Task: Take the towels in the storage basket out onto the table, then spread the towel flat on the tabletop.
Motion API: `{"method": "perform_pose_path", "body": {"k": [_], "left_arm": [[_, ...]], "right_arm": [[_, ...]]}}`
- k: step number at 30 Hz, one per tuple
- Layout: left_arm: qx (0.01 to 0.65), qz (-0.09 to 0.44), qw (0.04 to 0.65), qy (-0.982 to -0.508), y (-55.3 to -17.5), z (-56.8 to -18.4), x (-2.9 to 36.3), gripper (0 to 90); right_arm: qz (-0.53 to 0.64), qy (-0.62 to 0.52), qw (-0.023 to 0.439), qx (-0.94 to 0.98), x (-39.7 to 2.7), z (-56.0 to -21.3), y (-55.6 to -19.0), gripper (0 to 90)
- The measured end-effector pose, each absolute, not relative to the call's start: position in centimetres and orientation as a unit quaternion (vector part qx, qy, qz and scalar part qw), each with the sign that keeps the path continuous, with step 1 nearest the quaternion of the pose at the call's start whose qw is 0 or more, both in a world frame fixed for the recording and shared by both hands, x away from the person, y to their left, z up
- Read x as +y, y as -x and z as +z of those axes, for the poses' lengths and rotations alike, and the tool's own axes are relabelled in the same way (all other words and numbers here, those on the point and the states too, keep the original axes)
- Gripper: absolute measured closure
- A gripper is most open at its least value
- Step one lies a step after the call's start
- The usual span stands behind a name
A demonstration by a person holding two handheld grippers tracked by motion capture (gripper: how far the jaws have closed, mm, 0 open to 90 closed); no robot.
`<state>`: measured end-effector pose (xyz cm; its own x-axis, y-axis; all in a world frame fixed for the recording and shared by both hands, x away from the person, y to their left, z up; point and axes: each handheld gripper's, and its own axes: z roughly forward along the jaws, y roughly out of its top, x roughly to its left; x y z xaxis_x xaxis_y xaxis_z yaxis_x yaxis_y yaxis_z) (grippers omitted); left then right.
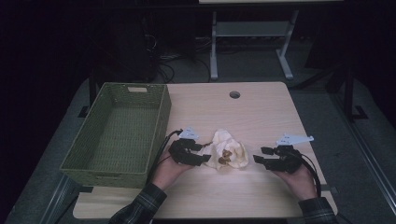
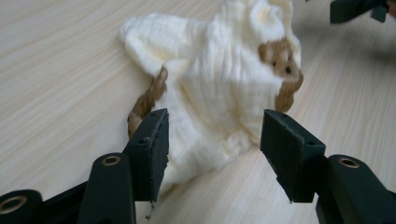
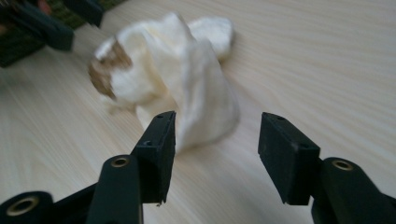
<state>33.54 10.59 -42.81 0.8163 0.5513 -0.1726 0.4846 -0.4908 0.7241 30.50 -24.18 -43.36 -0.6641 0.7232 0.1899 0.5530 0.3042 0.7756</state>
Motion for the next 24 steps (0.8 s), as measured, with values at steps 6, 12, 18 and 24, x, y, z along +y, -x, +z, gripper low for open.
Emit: {"method": "perform_pose_path", "body": {"k": [6,12,18,24], "left_arm": [[0.297,0.035,0.396,-0.868,-33.1,-43.5,10.6,39.6],[0.291,0.037,0.389,-0.873,-33.1,-43.7,10.6,39.5],[0.291,0.040,0.390,-0.873,-33.2,-43.7,10.7,39.6],[0.289,0.041,0.392,-0.872,-33.1,-43.5,10.5,39.8]], "right_arm": [[0.444,-0.375,0.096,0.808,-21.8,-42.4,-32.0,53.7],[0.435,-0.369,0.097,0.816,-20.3,-42.4,-33.2,72.5],[0.436,-0.376,0.114,0.810,-21.6,-42.2,-33.2,87.4],[0.428,-0.398,0.134,0.800,-24.7,-41.9,-32.8,87.8]]}}
